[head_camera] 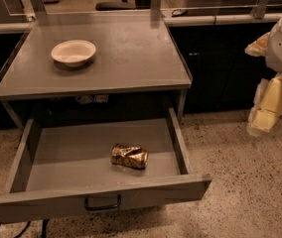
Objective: Pick orange can from top drawer and place on counter
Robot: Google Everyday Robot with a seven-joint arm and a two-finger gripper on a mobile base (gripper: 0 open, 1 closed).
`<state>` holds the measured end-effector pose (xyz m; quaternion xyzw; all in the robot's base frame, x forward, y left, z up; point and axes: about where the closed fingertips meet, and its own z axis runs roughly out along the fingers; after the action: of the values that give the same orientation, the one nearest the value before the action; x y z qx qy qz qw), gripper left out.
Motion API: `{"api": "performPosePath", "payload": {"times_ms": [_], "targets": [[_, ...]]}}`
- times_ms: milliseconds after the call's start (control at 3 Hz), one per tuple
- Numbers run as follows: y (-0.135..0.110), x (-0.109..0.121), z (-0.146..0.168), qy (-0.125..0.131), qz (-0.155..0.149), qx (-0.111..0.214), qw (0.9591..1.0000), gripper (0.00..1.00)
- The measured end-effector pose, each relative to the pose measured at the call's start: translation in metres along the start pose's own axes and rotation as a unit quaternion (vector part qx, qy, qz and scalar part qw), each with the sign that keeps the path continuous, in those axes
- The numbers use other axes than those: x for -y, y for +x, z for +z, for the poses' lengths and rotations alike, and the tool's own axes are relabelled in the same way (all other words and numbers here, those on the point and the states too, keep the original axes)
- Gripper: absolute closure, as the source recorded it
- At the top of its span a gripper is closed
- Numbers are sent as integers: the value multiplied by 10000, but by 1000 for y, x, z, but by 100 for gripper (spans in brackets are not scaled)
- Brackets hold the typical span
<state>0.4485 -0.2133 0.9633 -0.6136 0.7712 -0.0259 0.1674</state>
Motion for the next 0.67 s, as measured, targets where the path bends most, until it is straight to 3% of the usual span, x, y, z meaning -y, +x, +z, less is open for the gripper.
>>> {"api": "performPosePath", "payload": {"times_ms": [333,667], "targets": [[-24,3,57,-208,-564,272,9978,0],[-62,1,123,-65,-1141,519,9921,0]]}}
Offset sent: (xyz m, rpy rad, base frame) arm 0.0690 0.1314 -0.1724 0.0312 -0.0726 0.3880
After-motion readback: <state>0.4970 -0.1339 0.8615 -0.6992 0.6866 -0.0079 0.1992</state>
